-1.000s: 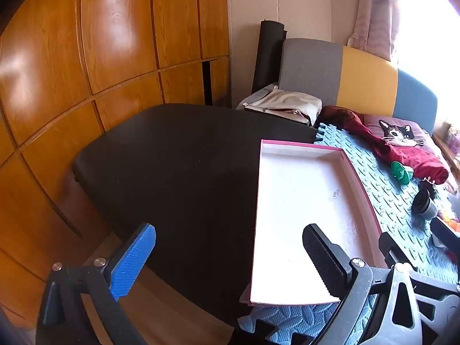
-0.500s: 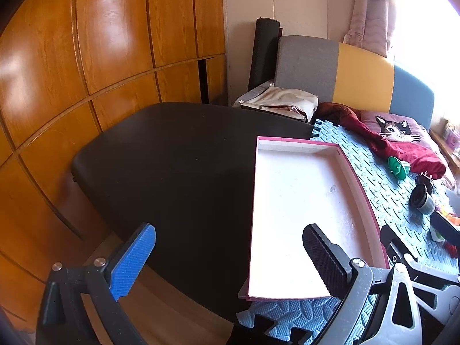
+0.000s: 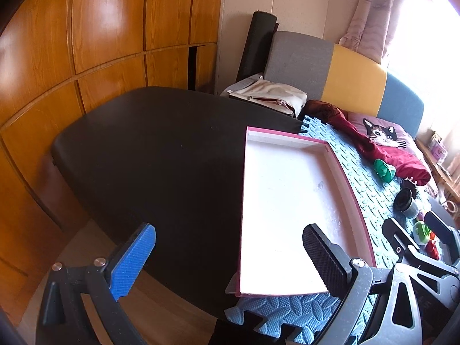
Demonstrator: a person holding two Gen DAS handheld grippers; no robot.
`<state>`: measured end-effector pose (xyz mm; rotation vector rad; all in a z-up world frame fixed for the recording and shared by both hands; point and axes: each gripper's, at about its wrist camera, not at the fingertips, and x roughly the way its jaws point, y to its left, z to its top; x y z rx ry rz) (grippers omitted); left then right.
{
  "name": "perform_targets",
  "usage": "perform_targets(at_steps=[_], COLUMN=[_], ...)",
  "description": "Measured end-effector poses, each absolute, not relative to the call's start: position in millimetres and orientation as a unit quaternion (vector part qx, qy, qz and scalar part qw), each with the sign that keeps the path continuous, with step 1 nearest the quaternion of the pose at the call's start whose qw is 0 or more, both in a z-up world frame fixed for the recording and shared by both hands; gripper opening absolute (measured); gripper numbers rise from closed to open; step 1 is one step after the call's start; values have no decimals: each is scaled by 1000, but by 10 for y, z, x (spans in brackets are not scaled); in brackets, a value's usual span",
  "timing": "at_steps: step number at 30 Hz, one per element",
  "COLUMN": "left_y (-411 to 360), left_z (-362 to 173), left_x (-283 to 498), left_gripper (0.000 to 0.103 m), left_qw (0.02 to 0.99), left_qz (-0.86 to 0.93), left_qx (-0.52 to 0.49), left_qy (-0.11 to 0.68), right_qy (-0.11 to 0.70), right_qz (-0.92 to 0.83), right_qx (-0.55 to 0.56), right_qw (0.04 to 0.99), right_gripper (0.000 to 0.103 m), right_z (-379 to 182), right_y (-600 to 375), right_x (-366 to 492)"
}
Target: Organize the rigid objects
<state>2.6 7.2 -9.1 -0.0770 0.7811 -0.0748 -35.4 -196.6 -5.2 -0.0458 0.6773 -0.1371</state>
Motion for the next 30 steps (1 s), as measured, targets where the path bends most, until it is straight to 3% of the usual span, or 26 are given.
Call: perform_targets(at_steps=[18, 30], left_y=[-282, -974], left_z=[-57, 26], left_x=[124, 462], left_gripper=[103, 103], left_qw=[913, 870], left_qz=[-108, -236], left_qx=[-20, -51], left_qy=[394, 429], right_qy=[346, 351], right_qz=[-99, -146], right_qx=[-3, 40], right_qw=[933, 924], right_gripper=[99, 99], right_z=[-145, 27], right_y=[-2421, -3777], right_x=[-331, -370])
